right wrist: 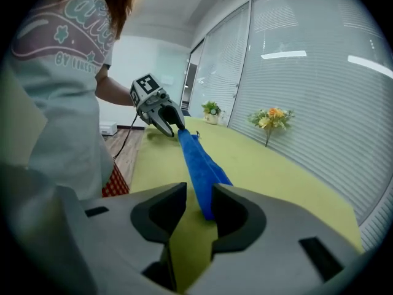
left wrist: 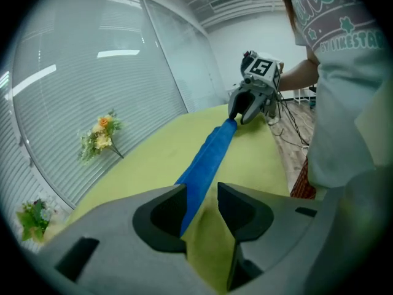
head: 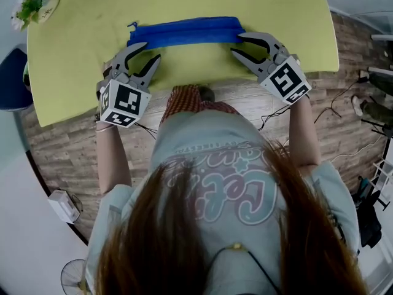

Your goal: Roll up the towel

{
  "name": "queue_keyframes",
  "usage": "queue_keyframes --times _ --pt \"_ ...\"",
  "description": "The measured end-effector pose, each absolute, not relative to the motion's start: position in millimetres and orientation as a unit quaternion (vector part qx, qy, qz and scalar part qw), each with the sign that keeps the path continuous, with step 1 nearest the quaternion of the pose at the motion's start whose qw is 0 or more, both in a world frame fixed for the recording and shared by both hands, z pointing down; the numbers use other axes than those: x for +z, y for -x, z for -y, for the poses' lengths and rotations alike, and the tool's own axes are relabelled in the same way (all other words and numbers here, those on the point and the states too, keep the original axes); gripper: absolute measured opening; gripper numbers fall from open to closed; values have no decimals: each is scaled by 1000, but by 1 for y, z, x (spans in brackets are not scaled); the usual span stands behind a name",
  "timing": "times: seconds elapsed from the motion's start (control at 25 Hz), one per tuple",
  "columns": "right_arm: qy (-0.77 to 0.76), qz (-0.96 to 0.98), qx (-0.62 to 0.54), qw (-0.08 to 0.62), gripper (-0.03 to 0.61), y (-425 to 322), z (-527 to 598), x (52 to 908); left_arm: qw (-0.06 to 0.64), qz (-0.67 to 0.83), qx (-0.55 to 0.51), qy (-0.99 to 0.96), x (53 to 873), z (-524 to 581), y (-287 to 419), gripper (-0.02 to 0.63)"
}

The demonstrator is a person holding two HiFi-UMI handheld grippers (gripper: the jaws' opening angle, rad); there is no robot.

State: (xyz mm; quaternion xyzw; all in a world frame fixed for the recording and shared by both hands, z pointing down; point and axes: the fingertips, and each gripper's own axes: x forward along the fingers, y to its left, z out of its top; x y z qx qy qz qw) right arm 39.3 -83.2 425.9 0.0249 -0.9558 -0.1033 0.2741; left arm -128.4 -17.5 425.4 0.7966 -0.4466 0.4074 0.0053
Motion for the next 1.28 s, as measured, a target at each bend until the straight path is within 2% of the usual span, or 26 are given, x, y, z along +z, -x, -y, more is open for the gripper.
queue_keyframes --times 0.24,0.6,0.72,0.88,1.08,1.28 --pt "-30 948 -114 295 132 -37 91 434 -10 437 472 -765 443 19 148 156" --pt "-34 933 -153 324 132 -34 103 442 -25 439 493 -751 446 33 161 155" --pt "-39 930 -158 330 132 -35 104 444 -33 434 502 -748 447 36 162 133" --pt "-46 927 -166 333 74 -33 107 444 -26 430 504 -749 450 34 165 92" --pt "-43 926 -172 332 44 -37 109 441 -12 430 488 -760 444 33 162 72" --pt "-37 936 -131 325 37 -46 107 439 17 427 465 -776 442 24 156 69"
